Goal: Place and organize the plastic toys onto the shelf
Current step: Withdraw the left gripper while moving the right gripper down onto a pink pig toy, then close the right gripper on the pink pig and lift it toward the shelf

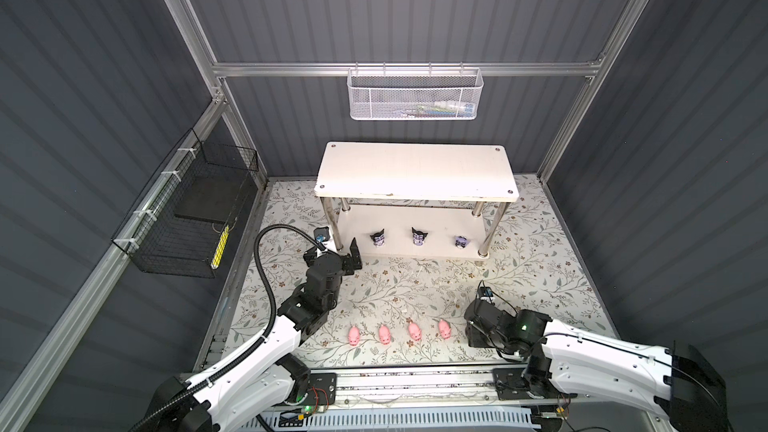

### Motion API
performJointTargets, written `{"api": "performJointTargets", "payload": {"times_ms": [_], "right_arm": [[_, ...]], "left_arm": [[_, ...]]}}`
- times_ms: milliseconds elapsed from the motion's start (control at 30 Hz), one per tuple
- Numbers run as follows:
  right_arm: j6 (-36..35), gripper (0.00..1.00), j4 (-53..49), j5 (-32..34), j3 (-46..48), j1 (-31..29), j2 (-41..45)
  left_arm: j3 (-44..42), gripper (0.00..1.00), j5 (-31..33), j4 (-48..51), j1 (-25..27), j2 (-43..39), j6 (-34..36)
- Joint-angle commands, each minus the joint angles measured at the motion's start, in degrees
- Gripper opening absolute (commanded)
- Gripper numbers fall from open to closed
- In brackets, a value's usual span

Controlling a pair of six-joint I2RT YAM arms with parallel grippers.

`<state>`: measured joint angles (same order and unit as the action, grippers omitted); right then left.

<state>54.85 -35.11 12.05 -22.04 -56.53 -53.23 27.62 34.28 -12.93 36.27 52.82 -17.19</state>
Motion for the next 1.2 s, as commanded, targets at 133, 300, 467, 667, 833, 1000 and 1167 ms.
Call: {"api": "performJointTargets", "payload": {"times_ms": [133,300,467,667,833,1000,1167], "right_arm": [[1.54,0.43,1.52,1.28,0.62,-0.19,-2.05],[1.42,0.25,-0.24,2.7,-0.4,-0.32,-1.75],[0.84,0.25,-4.48,3.75,-3.52,-0.48,-0.38],[-0.02,0.26,-18.43,6.85,-16.63,-0.53,2.93],[-3.49,0.28,-29.95,10.7,-33.14,-0.51,0.08],[-9.52,0.29,-37.13,13.52,-52.34,-0.29,-6.53],[-16.77,0.29,-40.35,15.8,-70.15,1.13,-14.15]], "left_arm": [[0.25,0.98,-0.86,-1.84,-0.41,0.71,-0.08],[-0.19,0.98,-0.97,-2.01,-0.5,0.53,-0.17],[-0.19,0.98,-1.14,-2.58,-0.56,1.12,-0.24],[-0.09,0.98,-1.28,-3.71,-0.59,2.07,-0.28],[-0.19,0.98,-2.39,-5.52,-0.68,3.01,-0.3],[-0.52,0.98,-3.16,-7.6,-0.76,4.79,-0.39],[-1.4,0.98,-3.52,-8.71,-0.94,5.28,-0.74]]}}
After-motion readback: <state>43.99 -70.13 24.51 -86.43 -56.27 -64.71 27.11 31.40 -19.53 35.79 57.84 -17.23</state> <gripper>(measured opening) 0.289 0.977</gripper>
